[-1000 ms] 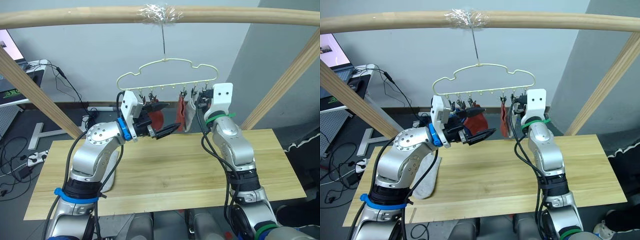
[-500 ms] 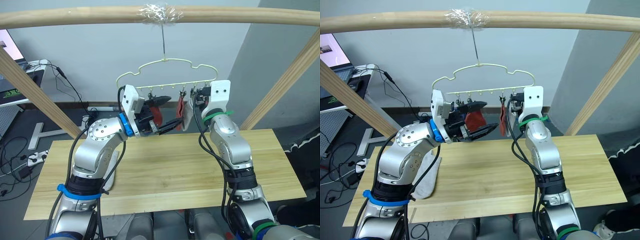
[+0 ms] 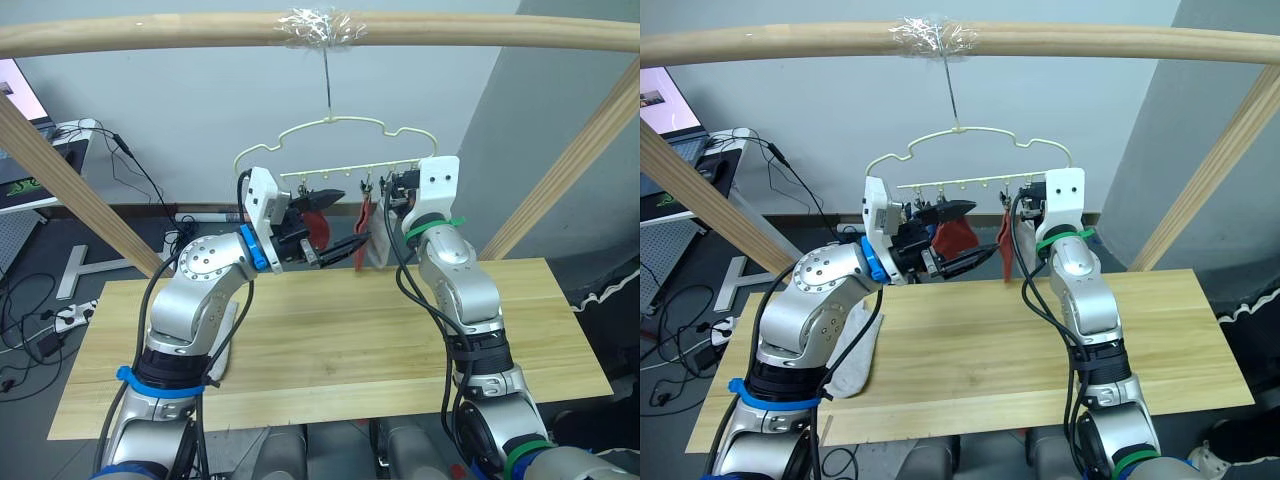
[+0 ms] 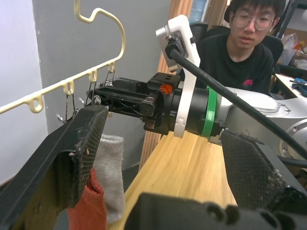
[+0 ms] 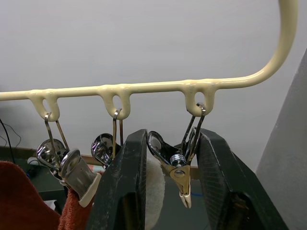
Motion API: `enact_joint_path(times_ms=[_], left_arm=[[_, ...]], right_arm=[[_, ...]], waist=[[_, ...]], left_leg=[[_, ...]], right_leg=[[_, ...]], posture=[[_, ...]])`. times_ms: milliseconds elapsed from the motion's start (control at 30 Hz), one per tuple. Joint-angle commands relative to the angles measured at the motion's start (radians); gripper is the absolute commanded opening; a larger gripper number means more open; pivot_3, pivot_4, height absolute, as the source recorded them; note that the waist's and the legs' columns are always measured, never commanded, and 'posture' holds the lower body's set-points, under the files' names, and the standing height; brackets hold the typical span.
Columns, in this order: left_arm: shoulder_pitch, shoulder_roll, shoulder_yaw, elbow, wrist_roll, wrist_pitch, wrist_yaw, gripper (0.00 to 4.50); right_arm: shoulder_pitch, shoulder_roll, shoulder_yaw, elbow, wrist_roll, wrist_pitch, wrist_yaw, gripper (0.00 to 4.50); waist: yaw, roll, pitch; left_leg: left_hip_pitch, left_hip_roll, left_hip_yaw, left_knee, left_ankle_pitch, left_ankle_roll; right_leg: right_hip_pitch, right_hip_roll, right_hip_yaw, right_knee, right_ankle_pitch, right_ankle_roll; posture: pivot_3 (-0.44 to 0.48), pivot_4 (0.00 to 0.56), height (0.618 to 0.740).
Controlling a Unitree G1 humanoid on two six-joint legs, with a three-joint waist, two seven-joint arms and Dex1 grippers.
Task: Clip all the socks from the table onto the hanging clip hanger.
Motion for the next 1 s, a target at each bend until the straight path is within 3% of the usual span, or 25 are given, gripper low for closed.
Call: enact_joint_path(times_ms=[33, 167, 367, 567, 800, 1000], left_arm=[[-0.007, -0.005, 0.014, -0.029, -0.018, -0.015, 0.002, 4.27], [-0.006, -0.013, 0.011, -0.03, -0.019, -0.015, 0.006, 4.27], [0.017, -0.017, 0.01, -0.04, -0.017, -0.011, 0.006, 4.27], [0.15, 0.063, -0.005, 0.015, 0.082, 0.015, 0.042, 4.27], [0.246, 0.123, 0.089, 0.286, 0.231, -0.046, 0.212, 4.38], [0.261, 0.135, 0.172, 0.487, 0.287, -0.05, 0.35, 4.38]], right_arm=[[-0.011, -0.006, 0.003, -0.026, -0.021, -0.022, 0.003, 0.97], [-0.001, -0.014, -0.002, -0.039, -0.03, -0.016, 0.01, 0.02], [0.027, -0.039, -0.007, -0.089, -0.026, 0.026, 0.04, 0.02], [0.052, -0.154, -0.027, -0.233, 0.077, 0.282, 0.202, 0.02], [0.026, -0.305, -0.041, -0.36, 0.221, 0.564, 0.363, 0.01], [0.007, -0.357, -0.062, -0.389, 0.271, 0.648, 0.39, 0.01]], waist=[[0.0, 0.0, 0.0], [0.0, 0.0, 0.0], [0.0, 0.0, 0.0], [0.0, 0.0, 0.0], [0.003, 0.0, 0.0], [0.005, 0.0, 0.0]], left_leg=[[0.0, 0.0, 0.0, 0.0, 0.0, 0.0], [0.0, 0.0, 0.0, 0.0, 0.0, 0.0], [0.0, 0.0, 0.0, 0.0, 0.0, 0.0], [0.0, 0.0, 0.0, 0.0, 0.0, 0.0], [0.002, 0.0, 0.0, 0.0, 0.0, 0.0], [0.002, 0.0, 0.0, 0.0, 0.0, 0.0]], right_leg=[[0.0, 0.0, 0.0, 0.0, 0.0, 0.0], [0.0, 0.0, 0.0, 0.0, 0.0, 0.0], [0.0, 0.0, 0.0, 0.0, 0.001, -0.002], [0.0, 0.0, 0.0, 0.0, 0.001, -0.002], [0.001, 0.0, 0.0, 0.0, -0.001, 0.002], [0.001, 0.0, -0.001, 0.0, -0.001, 0.002]], posture=[[0.17, 0.218, 0.74], [0.167, 0.215, 0.74], [0.163, 0.209, 0.74], [0.155, 0.207, 0.74], [0.154, 0.21, 0.74], [0.149, 0.217, 0.74]])
